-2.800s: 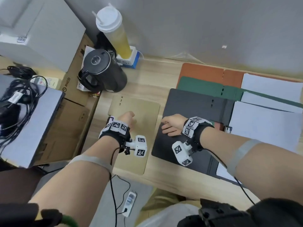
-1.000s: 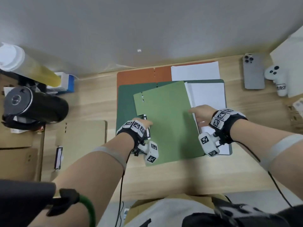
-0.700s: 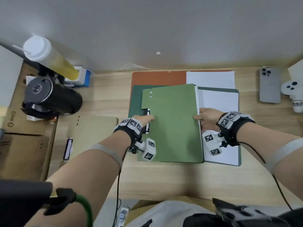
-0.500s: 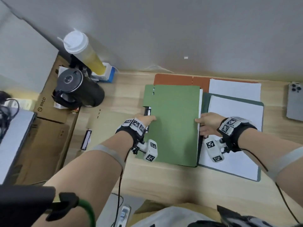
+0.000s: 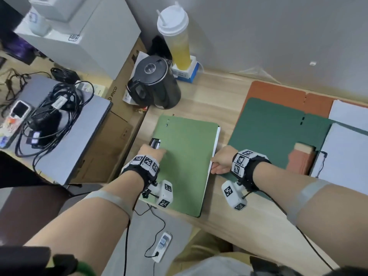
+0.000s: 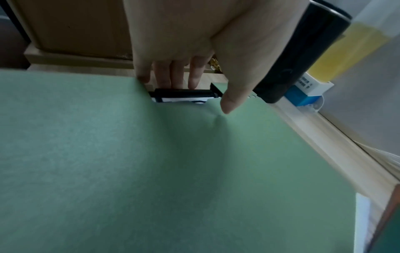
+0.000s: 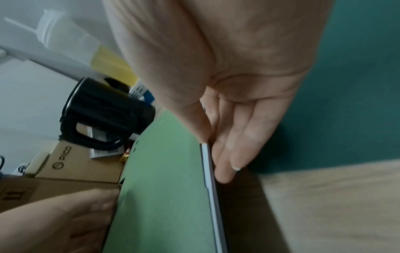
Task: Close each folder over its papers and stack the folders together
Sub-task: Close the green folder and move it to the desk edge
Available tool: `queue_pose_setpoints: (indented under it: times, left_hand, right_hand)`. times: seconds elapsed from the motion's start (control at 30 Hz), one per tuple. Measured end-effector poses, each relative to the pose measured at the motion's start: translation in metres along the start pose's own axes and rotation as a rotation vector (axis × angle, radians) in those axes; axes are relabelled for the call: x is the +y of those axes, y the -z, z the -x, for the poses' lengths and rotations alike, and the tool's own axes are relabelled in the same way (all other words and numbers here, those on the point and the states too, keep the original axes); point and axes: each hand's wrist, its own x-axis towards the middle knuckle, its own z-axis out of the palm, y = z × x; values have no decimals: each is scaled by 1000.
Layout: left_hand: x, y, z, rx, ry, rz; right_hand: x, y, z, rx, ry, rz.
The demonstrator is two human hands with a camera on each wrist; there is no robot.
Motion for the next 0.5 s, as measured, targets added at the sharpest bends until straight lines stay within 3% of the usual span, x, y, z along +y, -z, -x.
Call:
queue_pose_setpoints:
  times: [0.13, 0.23, 0.3, 0.4, 0.47, 0.5]
  left_hand:
    - [6, 2, -2, 103, -44, 71]
    - [26, -10, 3, 181, -180, 138]
    - [44, -23, 13, 145, -255, 229]
    - [74, -50, 33, -22, -322, 328]
    - [90, -72, 44, -159, -334, 316]
    - [97, -81, 51, -220, -342, 289]
  right_hand:
    - [-1, -9, 3, 3, 49, 30]
    - [10, 15, 2, 33, 74, -26]
    - [20, 40, 8, 143, 93, -43]
    - [43, 87, 16, 292, 62, -87]
    - [74, 125, 9, -102, 134, -267]
    - [96, 150, 0, -161, 281, -286]
